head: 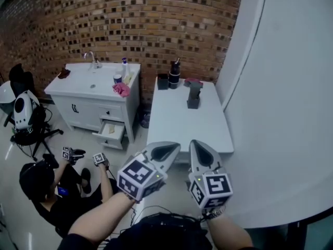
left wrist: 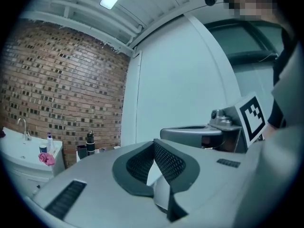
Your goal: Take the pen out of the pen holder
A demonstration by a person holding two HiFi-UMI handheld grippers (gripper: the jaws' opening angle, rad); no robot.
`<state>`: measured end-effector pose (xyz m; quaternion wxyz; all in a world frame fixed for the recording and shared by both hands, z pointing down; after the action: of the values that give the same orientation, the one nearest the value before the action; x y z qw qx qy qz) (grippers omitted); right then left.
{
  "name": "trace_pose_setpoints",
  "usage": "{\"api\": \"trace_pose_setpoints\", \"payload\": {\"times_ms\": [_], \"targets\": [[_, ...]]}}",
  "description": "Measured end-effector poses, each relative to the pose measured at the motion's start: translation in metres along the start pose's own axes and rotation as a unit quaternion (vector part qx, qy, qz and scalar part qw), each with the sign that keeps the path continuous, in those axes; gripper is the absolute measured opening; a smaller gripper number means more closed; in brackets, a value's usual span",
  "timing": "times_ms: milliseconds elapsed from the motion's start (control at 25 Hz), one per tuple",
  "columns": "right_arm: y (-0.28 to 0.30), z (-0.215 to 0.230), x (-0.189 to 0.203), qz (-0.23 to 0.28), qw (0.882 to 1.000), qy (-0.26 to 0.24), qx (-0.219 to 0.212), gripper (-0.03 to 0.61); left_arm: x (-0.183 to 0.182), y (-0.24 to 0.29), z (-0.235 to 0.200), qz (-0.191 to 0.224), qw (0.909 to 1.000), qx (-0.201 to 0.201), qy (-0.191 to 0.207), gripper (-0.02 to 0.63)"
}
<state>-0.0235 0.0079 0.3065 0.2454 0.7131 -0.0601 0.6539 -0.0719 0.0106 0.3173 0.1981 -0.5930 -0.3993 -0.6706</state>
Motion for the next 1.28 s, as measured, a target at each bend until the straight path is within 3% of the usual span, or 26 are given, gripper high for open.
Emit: {"api": "trace_pose_setpoints", "payload": {"times_ms": [640, 1280], "targets": [[0.072, 0.050, -0.005, -0.020, 1.000, 0.012, 0.016, 0.012, -0.006, 0.063, -0.059, -0.015, 0.9999, 0.001, -0.002, 0.003], [0.214, 0.193, 0.005, -0.063, 0.997, 0.053, 0.008, 0.012, -0.015, 0.235, -0.151, -0.068, 0.9968, 0.004, -0.042, 0.003]]}}
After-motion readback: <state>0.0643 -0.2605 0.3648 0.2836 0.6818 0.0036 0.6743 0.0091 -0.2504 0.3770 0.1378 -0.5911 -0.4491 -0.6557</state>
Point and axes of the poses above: the fingertips, and each gripper's own axes: y forward along the fingers, z to its right, x out of its underside, the point moved 1 cm from there along -y, backward along the fingers, and after that the axes turned 14 degrees about -z, right-handed, at the moved point
